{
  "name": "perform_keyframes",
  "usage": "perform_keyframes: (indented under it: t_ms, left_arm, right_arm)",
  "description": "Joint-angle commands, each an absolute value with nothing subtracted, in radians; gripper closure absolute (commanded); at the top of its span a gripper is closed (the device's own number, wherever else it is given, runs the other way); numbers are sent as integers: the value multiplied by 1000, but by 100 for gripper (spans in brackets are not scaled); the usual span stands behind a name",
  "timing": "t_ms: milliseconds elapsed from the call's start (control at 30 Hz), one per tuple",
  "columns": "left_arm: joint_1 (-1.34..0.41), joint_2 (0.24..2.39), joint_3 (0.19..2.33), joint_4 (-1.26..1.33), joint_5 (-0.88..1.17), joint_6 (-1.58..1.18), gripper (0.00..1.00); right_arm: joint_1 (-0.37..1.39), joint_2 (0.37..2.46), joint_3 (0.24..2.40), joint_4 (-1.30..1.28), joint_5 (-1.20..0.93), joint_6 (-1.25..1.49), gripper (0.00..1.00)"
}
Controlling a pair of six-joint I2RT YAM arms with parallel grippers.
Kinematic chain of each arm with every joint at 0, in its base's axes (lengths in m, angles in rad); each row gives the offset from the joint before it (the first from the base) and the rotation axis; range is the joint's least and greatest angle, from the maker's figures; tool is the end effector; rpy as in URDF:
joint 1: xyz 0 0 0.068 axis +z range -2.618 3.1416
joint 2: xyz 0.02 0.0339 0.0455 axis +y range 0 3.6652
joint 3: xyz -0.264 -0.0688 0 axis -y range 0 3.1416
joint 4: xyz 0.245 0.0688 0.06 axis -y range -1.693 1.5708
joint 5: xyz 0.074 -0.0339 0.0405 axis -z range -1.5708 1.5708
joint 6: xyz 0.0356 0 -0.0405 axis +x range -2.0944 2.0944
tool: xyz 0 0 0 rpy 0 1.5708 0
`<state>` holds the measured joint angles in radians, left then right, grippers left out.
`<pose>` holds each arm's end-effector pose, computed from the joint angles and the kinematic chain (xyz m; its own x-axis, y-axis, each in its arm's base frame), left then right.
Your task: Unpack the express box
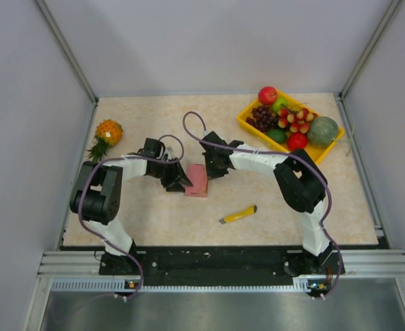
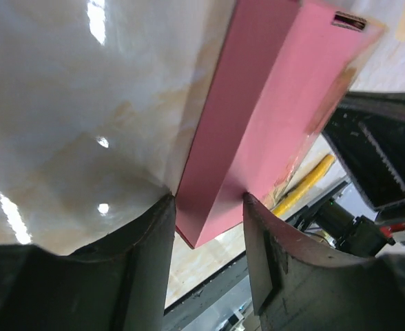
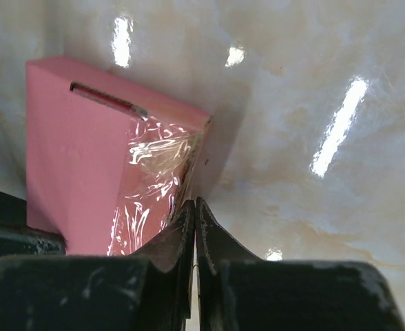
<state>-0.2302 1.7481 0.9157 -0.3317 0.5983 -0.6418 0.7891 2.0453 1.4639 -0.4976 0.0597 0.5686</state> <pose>0.3038 -0.0918 0.1376 -0.9590 -0.2833 -0.0072 -0.2105 0.7291 -0.6512 0.3045 0.3037 0.1674 -0.8941 -0.1378 -0.4262 -0.2459 0.9463 0.2099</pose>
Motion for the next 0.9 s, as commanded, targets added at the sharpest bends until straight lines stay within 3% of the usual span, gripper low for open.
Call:
perform_keyframes:
  t_ms: [0, 167, 267, 300, 367, 467, 500, 567, 733, 867]
  left_arm:
    - [-239, 1668, 865, -291, 631, -634, 52]
    - [-239, 1592, 887, -400, 545, -620, 46]
    - [-239, 1537, 928, -460, 470, -582, 38]
    - [-239, 1522, 939, -474, 445, -575, 36]
    - [-239, 1462, 963, -492, 371, -558, 23]
    - [-239, 1384, 994, -488, 301, -534, 12]
    - [-239, 1368, 1002, -489, 285, -529, 4]
    - [-239, 1332, 1034, -492, 262, -509, 1]
    - [-239, 1266, 1065, -518, 161, -492, 1]
    - [-241, 1226, 1029, -503, 170, -506, 2]
  right_arm:
    - [788, 2033, 1508, -480, 101, 554, 100]
    - [772, 1881, 1433, -547, 188, 597, 99]
    - [762, 1777, 1370, -598, 219, 644, 85]
    - [762, 1757, 1350, -620, 227, 661, 67]
    - [762, 1698, 1329, -670, 253, 705, 55]
    - [764, 1617, 1252, -718, 264, 765, 31]
    - [762, 1599, 1211, -735, 268, 806, 17]
    - [764, 1548, 1183, -750, 268, 845, 1]
    - [759, 1483, 1137, -833, 292, 1014, 2]
    - [747, 1483, 1124, -914, 220, 1190, 14]
